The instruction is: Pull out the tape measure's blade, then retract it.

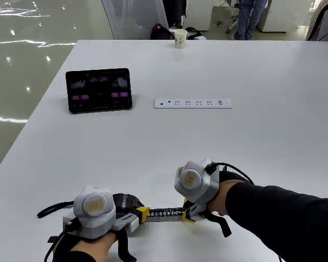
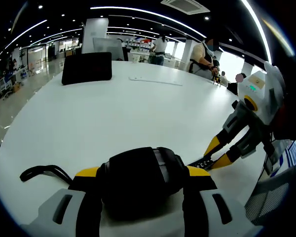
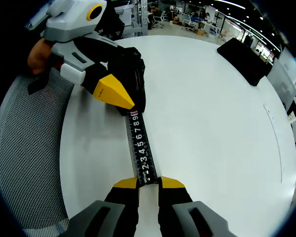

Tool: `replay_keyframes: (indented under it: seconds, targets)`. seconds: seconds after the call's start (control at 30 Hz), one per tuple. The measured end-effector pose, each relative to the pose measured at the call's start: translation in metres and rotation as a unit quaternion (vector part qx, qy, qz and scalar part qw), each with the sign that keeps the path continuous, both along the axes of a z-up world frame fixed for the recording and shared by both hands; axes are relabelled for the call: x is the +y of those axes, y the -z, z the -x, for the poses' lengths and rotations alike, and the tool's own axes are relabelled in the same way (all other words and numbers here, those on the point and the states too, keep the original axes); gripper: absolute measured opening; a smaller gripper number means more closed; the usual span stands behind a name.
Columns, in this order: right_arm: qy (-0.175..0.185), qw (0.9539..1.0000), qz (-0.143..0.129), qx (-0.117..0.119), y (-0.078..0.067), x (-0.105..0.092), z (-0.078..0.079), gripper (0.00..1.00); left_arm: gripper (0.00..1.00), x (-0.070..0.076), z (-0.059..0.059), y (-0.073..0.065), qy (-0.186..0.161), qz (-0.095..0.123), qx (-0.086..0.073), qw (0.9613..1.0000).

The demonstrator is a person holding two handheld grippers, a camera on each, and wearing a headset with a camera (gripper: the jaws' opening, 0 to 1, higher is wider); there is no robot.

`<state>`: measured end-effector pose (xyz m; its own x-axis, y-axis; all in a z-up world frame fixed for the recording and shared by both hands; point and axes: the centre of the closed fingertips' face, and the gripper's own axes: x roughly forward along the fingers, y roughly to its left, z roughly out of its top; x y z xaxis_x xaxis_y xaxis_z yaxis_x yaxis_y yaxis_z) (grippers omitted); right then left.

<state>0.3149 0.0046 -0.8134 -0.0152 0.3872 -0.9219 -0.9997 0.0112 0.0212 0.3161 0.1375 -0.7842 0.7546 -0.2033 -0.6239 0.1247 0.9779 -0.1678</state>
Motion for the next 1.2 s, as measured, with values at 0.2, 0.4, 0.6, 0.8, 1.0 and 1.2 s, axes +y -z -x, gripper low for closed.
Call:
replay_keyframes:
  seconds: [0.2,0.4,0.6,0.8,1.0,1.2]
  targets:
    - [-0.001,1.0000,0.000,0.000,-0.0001,0.0009,0.0002,0.11,0.61,-0.0001,-0.0002,0.0003,0.000,0.000,-0.001,1.0000]
    - [0.000,1.0000,0.002,-0.002,-0.0002,0.0022,0.0002,0.11,0.61,-0.0007,-0.0003,0.0007,-0.001,-0.001,-0.002,1.0000]
    - [0.001,1.0000,0.001,-0.001,-0.0003,0.0035,0.0004,0.11,0.61,-0.0008,-0.0001,0.0010,-0.001,-0.001,0.000,1.0000]
    - [-0.001,1.0000,-0.003,-0.001,-0.0001,0.0055,0.0006,0.11,0.61,-0.0014,-0.0005,0.0011,-0.001,-0.004,-0.001,1.0000]
    - [-0.004,1.0000,-0.005,0.001,-0.0001,0.0077,0.0006,0.11,0.62,-0.0018,-0.0006,0.0009,0.000,-0.005,0.002,1.0000]
    - [-0.003,1.0000,-0.006,-0.001,-0.0004,0.0100,0.0015,0.11,0.62,-0.0015,-0.0010,0.0008,0.001,-0.004,0.004,1.0000]
